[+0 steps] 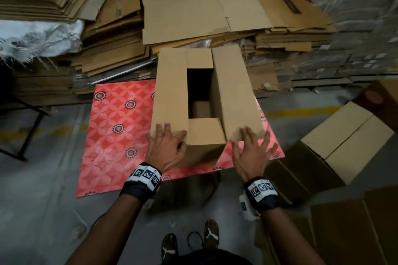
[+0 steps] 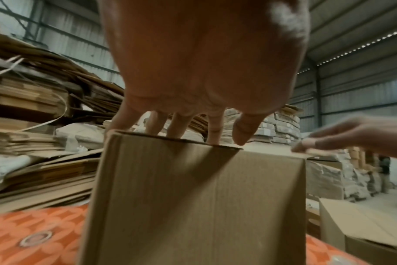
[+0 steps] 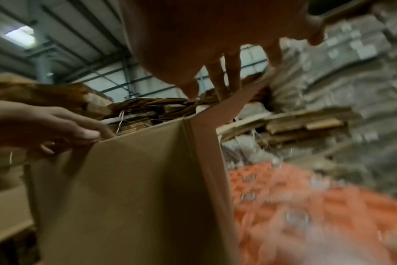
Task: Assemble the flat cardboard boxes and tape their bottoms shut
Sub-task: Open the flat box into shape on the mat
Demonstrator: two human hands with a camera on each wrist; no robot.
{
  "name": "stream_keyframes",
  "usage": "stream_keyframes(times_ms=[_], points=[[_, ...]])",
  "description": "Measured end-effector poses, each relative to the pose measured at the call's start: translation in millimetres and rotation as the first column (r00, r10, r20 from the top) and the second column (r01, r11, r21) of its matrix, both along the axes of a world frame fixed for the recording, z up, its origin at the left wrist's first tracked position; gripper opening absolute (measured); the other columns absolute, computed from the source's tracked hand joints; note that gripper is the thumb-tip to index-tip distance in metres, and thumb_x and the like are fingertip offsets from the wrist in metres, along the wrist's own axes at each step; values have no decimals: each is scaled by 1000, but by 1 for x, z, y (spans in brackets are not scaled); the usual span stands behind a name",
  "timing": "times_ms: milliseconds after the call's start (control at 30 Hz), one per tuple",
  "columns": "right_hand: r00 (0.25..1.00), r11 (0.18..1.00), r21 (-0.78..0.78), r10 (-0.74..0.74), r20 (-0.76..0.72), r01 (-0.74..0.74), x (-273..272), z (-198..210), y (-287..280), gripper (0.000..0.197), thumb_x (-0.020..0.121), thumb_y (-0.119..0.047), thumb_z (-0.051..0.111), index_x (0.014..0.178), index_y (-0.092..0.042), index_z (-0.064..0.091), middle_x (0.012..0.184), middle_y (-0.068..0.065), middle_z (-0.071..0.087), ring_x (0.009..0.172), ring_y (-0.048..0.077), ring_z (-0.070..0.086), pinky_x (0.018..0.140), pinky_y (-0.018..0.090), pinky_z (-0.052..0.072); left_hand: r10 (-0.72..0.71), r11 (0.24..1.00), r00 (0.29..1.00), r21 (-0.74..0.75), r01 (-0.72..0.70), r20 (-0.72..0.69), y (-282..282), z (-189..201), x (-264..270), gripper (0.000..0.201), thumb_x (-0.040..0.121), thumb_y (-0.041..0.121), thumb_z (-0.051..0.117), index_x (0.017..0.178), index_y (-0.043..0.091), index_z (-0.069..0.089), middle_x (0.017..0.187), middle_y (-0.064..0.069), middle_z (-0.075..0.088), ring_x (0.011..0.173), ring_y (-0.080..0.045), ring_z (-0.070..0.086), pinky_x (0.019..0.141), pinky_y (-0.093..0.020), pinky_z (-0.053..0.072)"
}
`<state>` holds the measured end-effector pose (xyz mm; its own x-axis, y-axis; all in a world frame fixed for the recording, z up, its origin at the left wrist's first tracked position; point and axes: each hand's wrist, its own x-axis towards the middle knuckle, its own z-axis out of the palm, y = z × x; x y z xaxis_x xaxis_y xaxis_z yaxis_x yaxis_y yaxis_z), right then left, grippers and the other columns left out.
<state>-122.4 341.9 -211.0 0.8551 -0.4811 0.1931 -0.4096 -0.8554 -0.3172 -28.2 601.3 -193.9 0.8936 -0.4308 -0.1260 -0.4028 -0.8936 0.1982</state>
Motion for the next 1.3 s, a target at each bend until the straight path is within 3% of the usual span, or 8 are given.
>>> stream_keyframes(times_ms=[267,467,600,800,933,1067,1167,1300], points=[[999,848,528,47,12,-46,9,-38,18,85,85,-81,39,147,-24,52,136,8,65,128,33,57,110,64,37,-68,995,994,72,62,87,1,-5,2,55,104,62,14,154,60,-8,165,-30,10,150,-56,10,112,-80,17],[979,972,158,154,136,-175,28,-17,15,57,94,-20,67,147,-11,47,153,13,46,153,35,24,122,58,21,-90,991,996,94,90,-3,-8,9,17,50,98,72,16,147,61,21,160,-18,16,146,-57,18,106,-81,25],[886,895,57,426,183,-442,32,-12,54,62,85,2,63,145,-10,51,153,13,48,150,32,33,122,50,30,-84,995,996,-53,83,-15,-9,38,24,61,88,81,33,139,48,36,137,-8,30,116,-47,52,94,-61,50],[873,874,32,480,85,-484,39,-20,84,49,94,-17,65,142,-14,57,150,8,53,144,27,43,119,49,33,204,720,975,-689,-89,87,55,69,27,29,97,47,56,121,31,50,118,6,55,102,-15,62,85,-41,58],[891,893,-13,450,64,-450,45,-21,92,46,91,-16,69,136,-16,61,142,7,59,137,30,49,114,54,37,447,788,826,-589,-182,344,99,63,23,40,91,11,59,130,18,52,127,-8,52,100,-25,58,71,-38,52],[891,895,-38,446,82,-444,47,-33,92,62,77,1,75,135,-16,61,138,7,61,133,31,49,113,55,34,418,908,803,-234,-348,425,125,34,22,57,74,-3,63,127,19,60,141,-19,47,138,-49,36,104,-68,39],[892,894,-71,447,71,-443,46,-39,91,78,63,10,74,137,-14,60,137,8,61,133,34,50,113,55,31,308,951,928,-95,-294,210,128,-1,18,48,87,21,57,135,23,61,142,-11,55,145,-40,35,113,-76,17],[894,895,-75,445,60,-440,47,-40,92,85,55,12,73,136,-13,62,135,10,63,131,35,52,113,55,28,345,865,930,-341,-369,-130,107,-19,8,68,100,67,27,144,20,50,138,-5,62,125,-28,59,109,-55,39]])
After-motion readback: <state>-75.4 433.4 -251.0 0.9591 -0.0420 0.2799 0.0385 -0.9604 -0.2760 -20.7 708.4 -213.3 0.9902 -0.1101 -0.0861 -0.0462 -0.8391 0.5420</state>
